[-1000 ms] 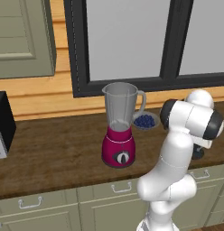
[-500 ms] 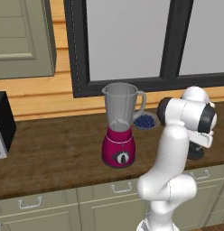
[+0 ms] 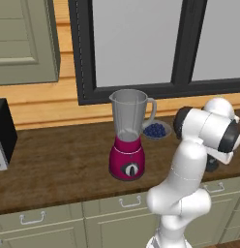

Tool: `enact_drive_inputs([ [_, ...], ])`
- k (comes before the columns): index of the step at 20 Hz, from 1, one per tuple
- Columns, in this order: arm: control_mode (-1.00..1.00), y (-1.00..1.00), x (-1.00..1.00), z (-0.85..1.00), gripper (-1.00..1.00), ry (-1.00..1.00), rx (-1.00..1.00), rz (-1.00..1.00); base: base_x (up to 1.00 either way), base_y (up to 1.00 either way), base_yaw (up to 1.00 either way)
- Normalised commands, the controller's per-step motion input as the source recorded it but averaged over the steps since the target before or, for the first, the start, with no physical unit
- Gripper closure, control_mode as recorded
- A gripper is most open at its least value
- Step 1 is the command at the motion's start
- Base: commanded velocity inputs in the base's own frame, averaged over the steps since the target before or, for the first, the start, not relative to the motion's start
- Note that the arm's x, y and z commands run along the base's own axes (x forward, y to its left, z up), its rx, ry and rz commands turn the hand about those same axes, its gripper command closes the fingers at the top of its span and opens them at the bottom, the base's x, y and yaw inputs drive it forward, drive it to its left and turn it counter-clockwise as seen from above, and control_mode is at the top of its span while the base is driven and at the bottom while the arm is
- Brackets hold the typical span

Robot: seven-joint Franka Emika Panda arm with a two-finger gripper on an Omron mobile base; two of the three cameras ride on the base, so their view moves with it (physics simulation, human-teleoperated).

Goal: Close the lid blender by securely placing the lid on top.

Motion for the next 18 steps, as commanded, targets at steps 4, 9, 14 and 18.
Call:
enact_drive_inputs([
  [4,-1.00,0.62,-0.43,-1.00,1.00,-0.11,-0.37,-0.07,0.00,0.00,0.00],
  [9,-1.00,0.40,-0.10,-0.99,1.00,0.01,-0.26,-0.04,0.00,0.00,0.00],
  [14,-1.00,0.05,-0.02,-0.48,1.00,0.04,-0.05,-0.01,0.00,0.00,0.00],
  [18,-1.00,-0.11,-0.12,0.04,1.00,0.00,0.01,-0.01,0.00,0.00,0.00],
])
